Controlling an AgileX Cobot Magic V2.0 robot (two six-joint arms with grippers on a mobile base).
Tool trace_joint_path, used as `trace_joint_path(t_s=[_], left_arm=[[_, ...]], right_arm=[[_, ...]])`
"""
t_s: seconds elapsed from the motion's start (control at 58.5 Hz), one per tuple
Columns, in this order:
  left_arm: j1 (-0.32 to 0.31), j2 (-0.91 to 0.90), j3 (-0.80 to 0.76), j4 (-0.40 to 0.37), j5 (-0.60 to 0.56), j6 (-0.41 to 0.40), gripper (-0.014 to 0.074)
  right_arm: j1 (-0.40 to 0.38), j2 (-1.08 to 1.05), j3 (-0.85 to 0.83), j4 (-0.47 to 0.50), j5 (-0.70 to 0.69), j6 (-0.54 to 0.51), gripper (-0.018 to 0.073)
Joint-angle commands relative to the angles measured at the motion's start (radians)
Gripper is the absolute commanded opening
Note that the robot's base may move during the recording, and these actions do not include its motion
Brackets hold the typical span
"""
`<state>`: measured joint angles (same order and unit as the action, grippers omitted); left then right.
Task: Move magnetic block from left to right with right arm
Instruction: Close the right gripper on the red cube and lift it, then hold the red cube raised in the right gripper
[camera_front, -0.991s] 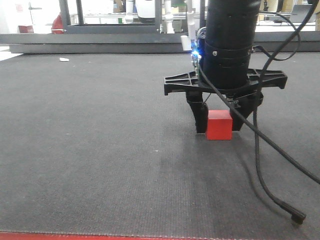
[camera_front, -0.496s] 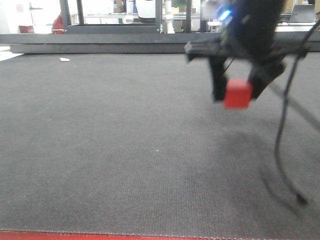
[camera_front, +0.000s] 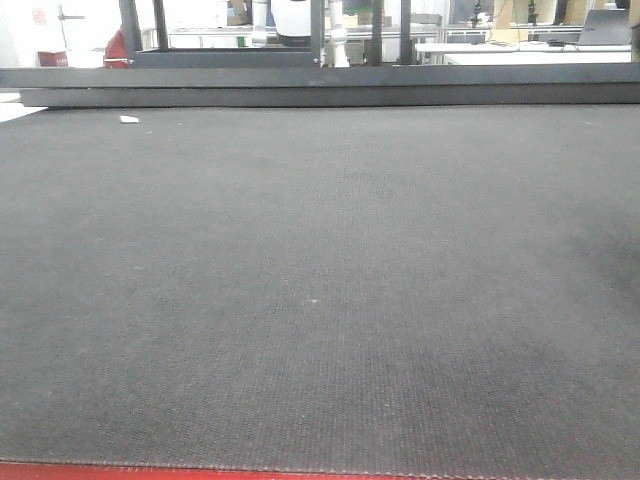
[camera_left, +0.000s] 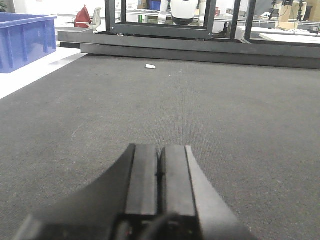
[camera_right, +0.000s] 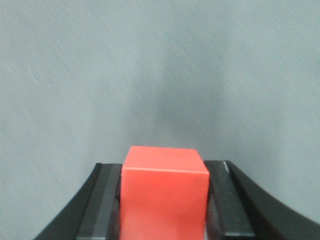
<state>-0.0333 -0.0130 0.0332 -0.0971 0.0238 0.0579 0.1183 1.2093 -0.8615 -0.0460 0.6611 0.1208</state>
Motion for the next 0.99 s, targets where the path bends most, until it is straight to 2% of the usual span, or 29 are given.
trace_joint_path(t_s=[0.0, 0.188, 0.342, 0.701, 0.974], left_arm=[[-0.007, -0.013, 0.008, -0.005, -0.081, -0.006, -0.0126], [-0.007, -0.013, 0.008, -0.005, -0.081, -0.006, -0.0126], [-0.007, -0.013, 0.008, -0.005, -0.081, -0.006, -0.0126], [-0.007, -0.013, 0.008, -0.005, -0.081, -0.006, -0.0126], [-0.007, -0.013, 0.008, -0.005, -0.081, -0.006, -0.0126]], right_arm=[[-0.015, -0.121, 0.063, 0.014, -0.084, -0.05, 0.0224], [-0.013, -0.347, 0.227, 0.025, -0.107, -0.052, 0.0224], [-0.013, -0.544, 0.294, 0.024, -0.094, -0.052, 0.0224], [-0.013, -0.945, 0.298, 0.024, -0.065, -0.052, 0.0224], [-0.013, -1.015, 0.298, 0.024, -0.067, -0.052, 0.0224]])
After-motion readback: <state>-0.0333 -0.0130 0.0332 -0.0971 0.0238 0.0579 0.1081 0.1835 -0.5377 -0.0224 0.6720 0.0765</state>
